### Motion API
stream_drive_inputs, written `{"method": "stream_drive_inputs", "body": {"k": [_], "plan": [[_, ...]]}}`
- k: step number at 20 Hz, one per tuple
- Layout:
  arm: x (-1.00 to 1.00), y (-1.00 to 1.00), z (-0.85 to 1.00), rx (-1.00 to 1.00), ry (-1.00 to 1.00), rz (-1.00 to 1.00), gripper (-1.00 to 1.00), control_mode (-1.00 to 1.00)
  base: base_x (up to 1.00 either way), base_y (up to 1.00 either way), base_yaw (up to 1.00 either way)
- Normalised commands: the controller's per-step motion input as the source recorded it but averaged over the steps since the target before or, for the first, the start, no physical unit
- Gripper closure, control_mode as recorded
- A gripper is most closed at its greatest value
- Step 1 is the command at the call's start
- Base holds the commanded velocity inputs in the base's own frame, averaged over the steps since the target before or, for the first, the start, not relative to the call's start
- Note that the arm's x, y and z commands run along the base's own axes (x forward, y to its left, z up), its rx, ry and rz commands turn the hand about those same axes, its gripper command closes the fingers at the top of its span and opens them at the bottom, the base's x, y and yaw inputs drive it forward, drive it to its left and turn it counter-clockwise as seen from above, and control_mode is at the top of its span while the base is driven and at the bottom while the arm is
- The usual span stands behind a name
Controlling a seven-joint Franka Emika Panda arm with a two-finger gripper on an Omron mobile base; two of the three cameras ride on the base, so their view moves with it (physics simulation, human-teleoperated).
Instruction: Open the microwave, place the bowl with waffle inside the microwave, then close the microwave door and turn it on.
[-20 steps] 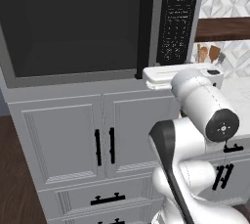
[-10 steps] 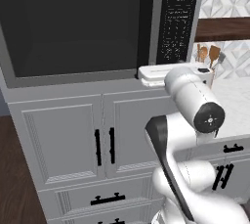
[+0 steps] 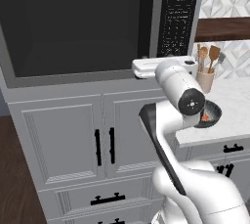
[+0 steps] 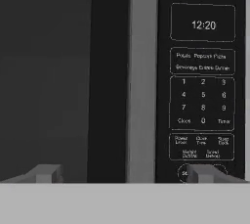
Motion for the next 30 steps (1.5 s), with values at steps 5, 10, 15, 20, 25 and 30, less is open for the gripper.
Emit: {"method": "stream_drive_inputs", "body": {"k": [5, 10, 15, 20, 25, 30], "plan": [[0.61, 0.01, 0.00, 0.00, 0.00, 0.00, -1.00, -1.00, 0.00, 0.00, 0.00], [0.60, 0.19, -0.02, 0.00, 0.00, 0.00, -1.00, -1.00, 0.00, 0.00, 0.00], [0.51, 0.06, 0.00, 0.00, 0.00, 0.00, -1.00, -1.00, 0.00, 0.00, 0.00], [0.57, 0.00, -0.06, 0.00, 0.00, 0.00, -1.00, -1.00, 0.00, 0.00, 0.00], [0.62, 0.02, -0.16, 0.00, 0.00, 0.00, -1.00, -1.00, 0.00, 0.00, 0.00], [0.43, 0.24, -0.10, 0.03, 0.02, 0.00, 1.00, -1.00, 0.00, 0.00, 0.00]]}}
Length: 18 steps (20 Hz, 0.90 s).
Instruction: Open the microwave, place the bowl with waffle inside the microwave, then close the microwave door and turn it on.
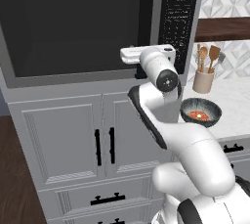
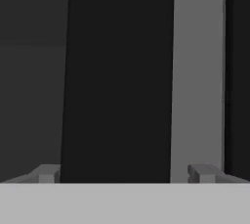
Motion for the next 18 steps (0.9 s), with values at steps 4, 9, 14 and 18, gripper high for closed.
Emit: {"method": "stream_drive_inputs", "body": {"k": [4, 9, 14, 18], "plan": [[0.22, 0.58, -0.14, 0.17, 0.16, 0.02, 1.00, -1.00, 0.00, 0.00, 0.00], [0.12, 0.78, -0.06, 0.20, 0.28, 0.14, 1.00, -1.00, 0.00, 0.00, 0.00], [-0.50, 0.96, -0.30, 0.11, 0.04, 0.19, 1.00, -1.00, 0.00, 0.00, 0.00], [-0.70, 1.00, -0.42, 0.09, 0.07, 0.21, 1.00, -1.00, 0.00, 0.00, 0.00]]}}
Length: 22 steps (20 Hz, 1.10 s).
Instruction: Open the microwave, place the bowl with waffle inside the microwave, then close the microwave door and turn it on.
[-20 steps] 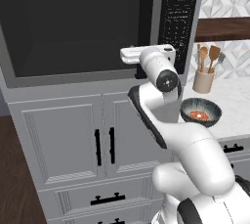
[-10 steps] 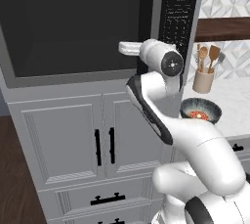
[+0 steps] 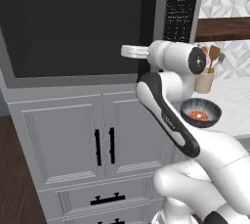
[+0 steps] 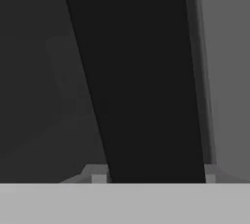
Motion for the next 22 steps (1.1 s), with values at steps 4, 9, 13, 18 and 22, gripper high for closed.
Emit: {"method": "stream_drive_inputs", "body": {"k": [4, 9, 13, 18, 22], "plan": [[-0.95, 1.00, -0.27, 0.05, 0.12, 0.20, 1.00, -1.00, 0.00, 0.00, 0.00], [-1.00, 1.00, -0.22, 0.00, 0.12, 0.16, 1.00, -1.00, 0.00, 0.00, 0.00], [-1.00, 1.00, -0.32, 0.00, 0.06, 0.13, 1.00, -1.00, 0.00, 0.00, 0.00], [-1.00, 1.00, -0.44, 0.00, 0.00, 0.09, 1.00, -1.00, 0.00, 0.00, 0.00], [-1.00, 1.00, -0.36, -0.01, 0.06, 0.06, 1.00, -1.00, 0.00, 0.00, 0.00]]}}
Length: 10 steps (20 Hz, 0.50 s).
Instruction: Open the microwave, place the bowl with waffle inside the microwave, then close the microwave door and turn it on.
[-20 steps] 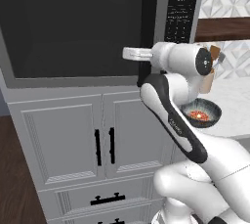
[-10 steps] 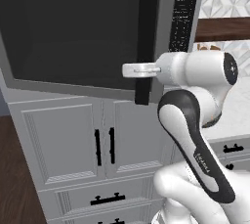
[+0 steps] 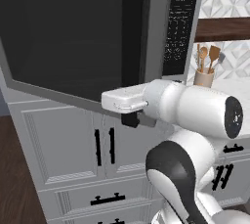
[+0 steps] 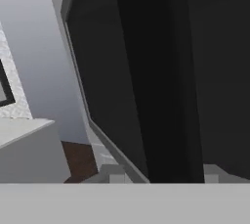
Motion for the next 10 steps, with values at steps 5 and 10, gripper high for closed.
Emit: {"method": "stream_drive_inputs", "body": {"k": [5, 10], "plan": [[-1.00, 0.95, -0.05, -0.04, 0.15, 0.06, 1.00, -1.00, 0.00, 0.00, 0.00], [-1.00, 0.44, 0.16, 0.00, 0.15, 0.00, 1.00, -1.00, 0.00, 0.00, 0.00]]}}
